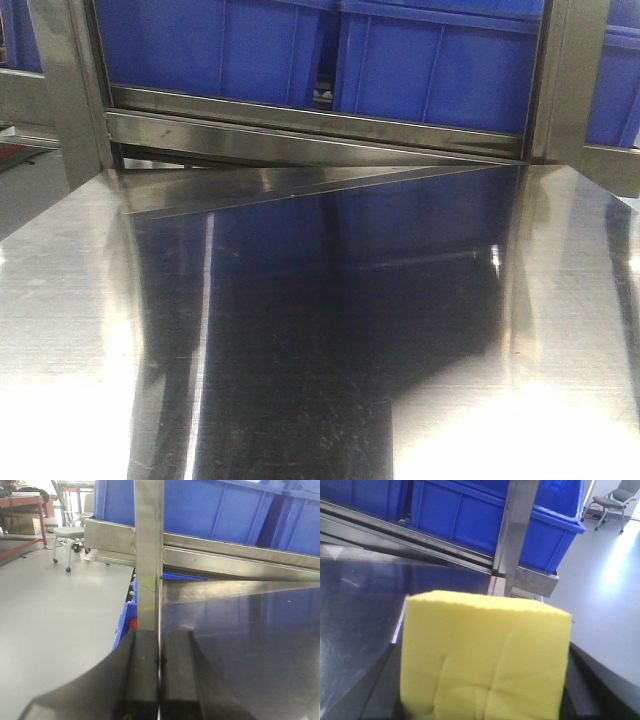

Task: Place yellow foam block on left shelf second layer
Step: 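Raise the held cube clear of the table with the right gripper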

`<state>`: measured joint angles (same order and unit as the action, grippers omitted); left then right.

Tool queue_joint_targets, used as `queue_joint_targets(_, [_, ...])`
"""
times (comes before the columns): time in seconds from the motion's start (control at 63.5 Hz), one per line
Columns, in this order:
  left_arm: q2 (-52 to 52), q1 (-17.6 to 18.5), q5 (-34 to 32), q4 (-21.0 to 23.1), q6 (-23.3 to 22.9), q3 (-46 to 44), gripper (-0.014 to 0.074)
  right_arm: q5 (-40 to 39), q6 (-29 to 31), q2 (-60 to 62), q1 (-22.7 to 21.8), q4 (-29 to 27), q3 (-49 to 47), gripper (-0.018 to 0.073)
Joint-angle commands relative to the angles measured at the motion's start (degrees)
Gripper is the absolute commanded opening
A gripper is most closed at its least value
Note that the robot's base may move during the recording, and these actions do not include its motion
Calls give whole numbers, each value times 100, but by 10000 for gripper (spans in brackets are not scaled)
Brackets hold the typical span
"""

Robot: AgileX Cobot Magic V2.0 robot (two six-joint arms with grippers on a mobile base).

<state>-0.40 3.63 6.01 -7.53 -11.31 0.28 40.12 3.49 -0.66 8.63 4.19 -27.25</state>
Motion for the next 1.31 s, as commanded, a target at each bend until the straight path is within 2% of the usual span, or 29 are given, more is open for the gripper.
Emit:
queue_joint_targets(0.0, [-76,-2,-472,42,-22,158,137,-614,90,-91,-35,35,-148,279])
queue_joint_targets(1.292, [-76,-2,-472,42,-22,158,137,-665,90,-91,-35,35,-148,279])
